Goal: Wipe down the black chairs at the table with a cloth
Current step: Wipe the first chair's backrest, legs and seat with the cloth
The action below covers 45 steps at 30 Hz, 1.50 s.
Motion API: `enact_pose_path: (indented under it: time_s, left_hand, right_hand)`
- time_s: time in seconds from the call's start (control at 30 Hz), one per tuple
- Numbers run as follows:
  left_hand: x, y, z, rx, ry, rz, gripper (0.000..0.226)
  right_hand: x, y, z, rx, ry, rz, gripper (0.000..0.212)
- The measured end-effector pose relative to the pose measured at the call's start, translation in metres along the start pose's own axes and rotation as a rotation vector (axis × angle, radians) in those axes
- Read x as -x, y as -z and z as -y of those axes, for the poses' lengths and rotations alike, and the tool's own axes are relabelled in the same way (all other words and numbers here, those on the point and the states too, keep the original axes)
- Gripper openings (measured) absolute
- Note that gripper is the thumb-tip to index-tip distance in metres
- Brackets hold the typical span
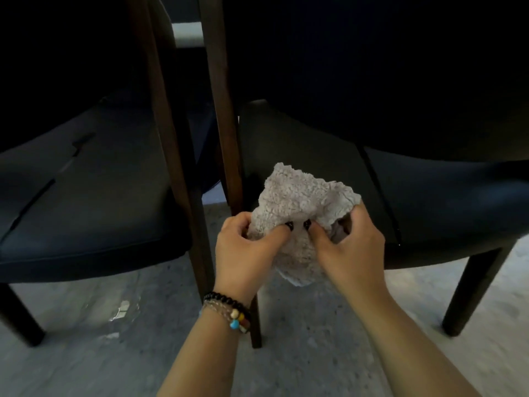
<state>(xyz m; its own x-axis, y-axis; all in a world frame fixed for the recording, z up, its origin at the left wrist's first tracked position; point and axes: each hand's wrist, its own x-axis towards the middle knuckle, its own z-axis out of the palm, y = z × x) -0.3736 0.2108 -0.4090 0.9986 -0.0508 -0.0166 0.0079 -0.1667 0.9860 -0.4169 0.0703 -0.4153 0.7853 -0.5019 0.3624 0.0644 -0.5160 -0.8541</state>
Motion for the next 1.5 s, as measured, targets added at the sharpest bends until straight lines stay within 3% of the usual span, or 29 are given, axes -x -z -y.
enact_pose_path:
  time_s: [0.1,0.2,0.27,0.37,0.43,0.5,0.63,0.7,0.8,0.87,1.0,1.1,1.2,1.33,1.5]
  left_hand:
    - [0.003,0.011,-0.002,0.023,-0.057,0.056,0.032]
    - [0.007,0.017,-0.004,0.089,-0.094,0.11,0.019]
    - [0.009,0.021,-0.007,0.205,-0.06,0.194,0.023]
    - [0.012,0.03,-0.011,0.511,0.064,0.341,0.042]
    - [0.014,0.038,-0.015,0.594,0.105,0.382,0.053]
    - [0.016,0.043,-0.017,0.574,0.11,0.294,0.055]
    - [0.013,0.054,-0.016,0.511,0.239,-0.064,0.028]
    - [0.01,0.059,-0.011,0.613,0.421,-0.168,0.02]
    - [0.005,0.054,0.0,0.619,0.61,-0.214,0.018]
    - [0.005,0.045,0.005,0.568,0.664,-0.172,0.032]
    - [0.006,0.025,0.012,0.672,0.8,0.077,0.06]
    - [0.001,0.018,0.015,0.842,0.811,0.219,0.06]
    - [0.0,0.009,0.018,0.763,0.754,0.187,0.057]
    - [0.001,0.002,0.026,0.647,0.774,0.113,0.067]
    - [-0.011,-0.004,0.028,0.706,0.729,0.149,0.058]
  right_hand:
    - [0.002,0.006,0.003,-0.008,0.009,-0.026,0.067]
    - [0.009,0.01,0.012,0.188,0.272,-0.103,0.081]
    - [0.017,0.011,0.018,0.153,0.434,0.05,0.081]
    - [0.03,0.003,0.028,-0.036,0.328,0.386,0.087]
    - [0.033,-0.001,0.031,-0.063,0.269,0.355,0.084]
    - [0.029,0.003,0.033,-0.075,0.266,0.221,0.072]
    - [0.011,0.015,0.039,0.136,0.482,-0.077,0.057]
    - [0.005,0.005,0.043,0.386,0.48,0.01,0.057]
    - [0.006,-0.028,0.036,0.769,0.414,0.329,0.071]
    - [0.011,-0.044,0.027,0.865,0.452,0.428,0.076]
    - [0.017,-0.043,0.023,0.83,0.521,0.403,0.068]
    - [0.019,-0.033,0.028,0.797,0.582,0.443,0.051]
    - [0.018,-0.009,0.023,0.77,0.621,0.481,0.043]
    - [0.021,0.044,-0.004,0.784,0.584,0.337,0.045]
    - [0.024,0.037,-0.004,0.81,0.274,0.269,0.066]
